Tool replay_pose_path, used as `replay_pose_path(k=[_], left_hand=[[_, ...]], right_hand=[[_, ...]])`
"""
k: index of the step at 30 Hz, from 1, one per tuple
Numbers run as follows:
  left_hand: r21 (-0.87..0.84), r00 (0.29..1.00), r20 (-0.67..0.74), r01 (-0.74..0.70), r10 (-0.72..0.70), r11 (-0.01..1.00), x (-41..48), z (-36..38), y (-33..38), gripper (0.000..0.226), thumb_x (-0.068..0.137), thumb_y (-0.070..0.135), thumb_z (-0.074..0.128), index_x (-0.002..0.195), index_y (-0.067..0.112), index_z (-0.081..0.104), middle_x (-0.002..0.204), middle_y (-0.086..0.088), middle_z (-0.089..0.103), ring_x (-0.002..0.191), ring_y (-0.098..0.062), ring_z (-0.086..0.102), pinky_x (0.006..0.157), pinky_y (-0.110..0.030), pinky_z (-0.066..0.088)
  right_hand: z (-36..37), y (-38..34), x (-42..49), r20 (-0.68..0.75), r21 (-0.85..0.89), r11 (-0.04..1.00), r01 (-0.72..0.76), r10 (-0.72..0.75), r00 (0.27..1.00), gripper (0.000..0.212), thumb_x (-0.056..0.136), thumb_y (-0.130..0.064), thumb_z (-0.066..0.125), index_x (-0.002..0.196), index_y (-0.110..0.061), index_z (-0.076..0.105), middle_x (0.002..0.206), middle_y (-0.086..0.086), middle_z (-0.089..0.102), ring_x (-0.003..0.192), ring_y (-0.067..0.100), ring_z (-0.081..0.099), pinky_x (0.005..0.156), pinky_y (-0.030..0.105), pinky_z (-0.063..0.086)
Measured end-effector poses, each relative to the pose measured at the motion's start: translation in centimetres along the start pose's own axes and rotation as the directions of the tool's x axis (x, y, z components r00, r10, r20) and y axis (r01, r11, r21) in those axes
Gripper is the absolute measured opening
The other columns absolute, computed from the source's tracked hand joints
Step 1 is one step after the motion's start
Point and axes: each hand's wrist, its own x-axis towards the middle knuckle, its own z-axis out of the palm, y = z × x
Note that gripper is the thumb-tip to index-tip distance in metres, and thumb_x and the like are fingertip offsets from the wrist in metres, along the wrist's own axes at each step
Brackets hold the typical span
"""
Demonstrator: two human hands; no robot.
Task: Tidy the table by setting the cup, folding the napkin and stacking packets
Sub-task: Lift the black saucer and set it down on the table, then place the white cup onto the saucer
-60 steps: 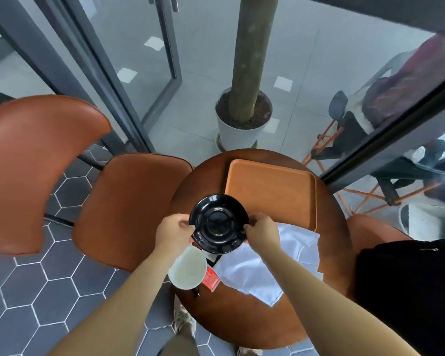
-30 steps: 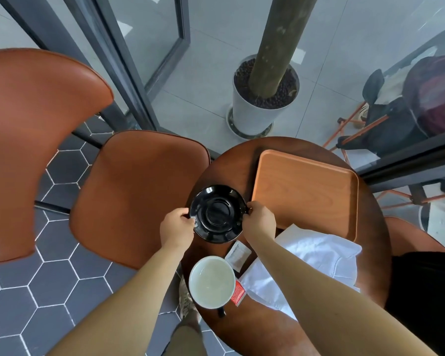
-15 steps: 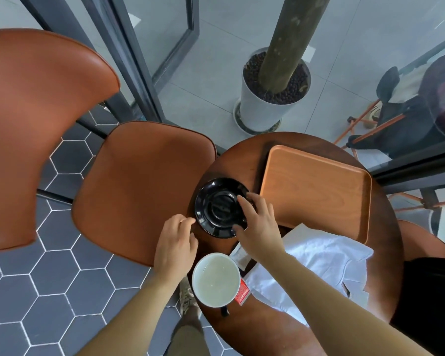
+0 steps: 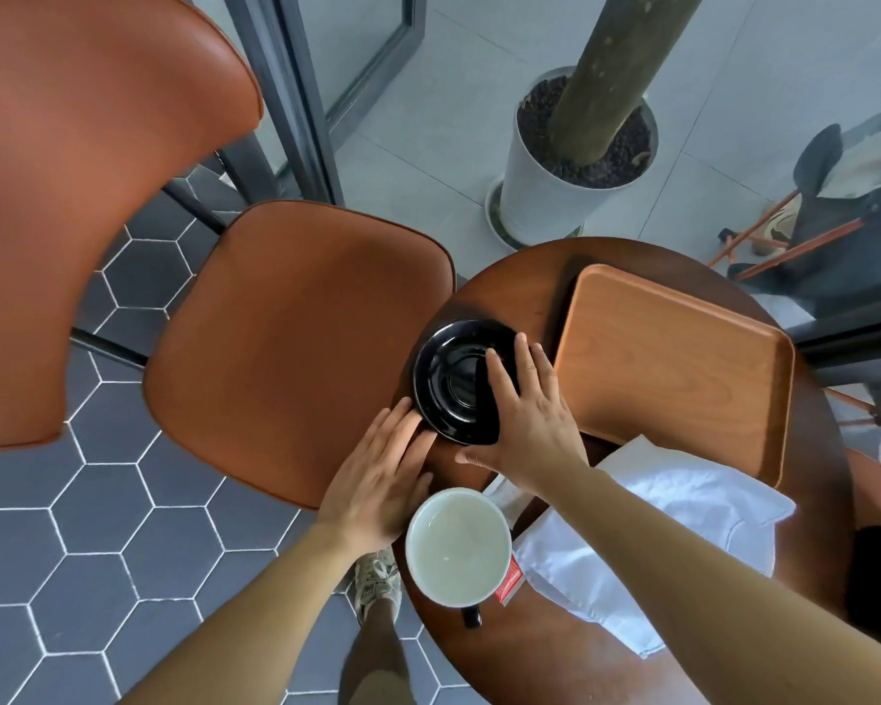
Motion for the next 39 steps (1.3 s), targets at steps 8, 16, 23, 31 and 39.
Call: replay_pose_path(k=[8,16,23,31,39], left_hand=[[0.026,1.000,-0.022,-0.009,0.010,1.000,-0.2,0.5,-0.1,0.046,0.105,0.035,0.041,0.143,0.008,0.044,0.157,-0.016,0.036,0.155,-0.030,0.014,0.125,-0.048,0.019],[0.031,1.000,-0.017,-0.003,0.003,1.000,-0.2,0.6,-0.1,0.047,0.107,0.037,0.035,0.143,0.008,0.043,0.157,-0.016,0.035,0.155,-0.029,0.013,0.126,-0.047,0.017],[0.019,1.000,-0.021,-0.013,0.014,1.000,-0.1,0.6,-0.1,0.047,0.106,0.035,0.036,0.142,0.006,0.045,0.155,-0.018,0.037,0.154,-0.032,0.017,0.125,-0.049,0.018],[0.025,1.000,-0.003,-0.015,0.016,1.000,0.0,0.5,-0.2,0.048,0.105,0.035,0.034,0.141,0.005,0.042,0.152,-0.019,0.036,0.152,-0.036,0.020,0.124,-0.051,0.020],[0.011,1.000,-0.007,-0.028,0.029,1.000,0.1,0.2,0.0,0.049,0.103,0.032,0.038,0.140,0.000,0.044,0.149,-0.023,0.040,0.149,-0.040,0.024,0.124,-0.053,0.020]], right_hand=[[-0.3,-0.6,1.2,-0.002,0.024,0.999,-0.040,0.040,0.999,0.131,0.060,-0.076,0.076,0.157,-0.026,0.003,0.168,0.012,-0.003,0.154,0.034,-0.007,0.122,0.048,0.015],[-0.1,-0.5,1.3,-0.016,0.041,0.998,-0.053,0.054,0.998,0.132,0.059,-0.075,0.077,0.157,-0.027,0.003,0.168,0.011,-0.002,0.154,0.034,-0.006,0.122,0.050,0.017],[-1.0,-0.5,1.0,0.026,0.114,0.992,-0.049,0.047,0.999,0.127,0.062,-0.071,0.079,0.157,-0.028,0.008,0.168,0.007,-0.004,0.154,0.031,-0.009,0.124,0.051,0.016],[-3.8,-1.1,-9.2,-0.096,0.679,0.694,-0.240,0.408,0.908,0.007,0.090,-0.017,0.069,0.096,-0.020,0.071,0.100,-0.007,0.070,0.095,0.009,0.063,0.082,0.036,0.056],[-0.1,-4.7,-18.7,0.237,0.771,0.455,-0.445,0.444,0.864,0.031,0.059,-0.060,0.075,0.084,-0.043,0.066,0.086,-0.015,0.072,0.082,-0.003,0.067,0.067,0.010,0.050]])
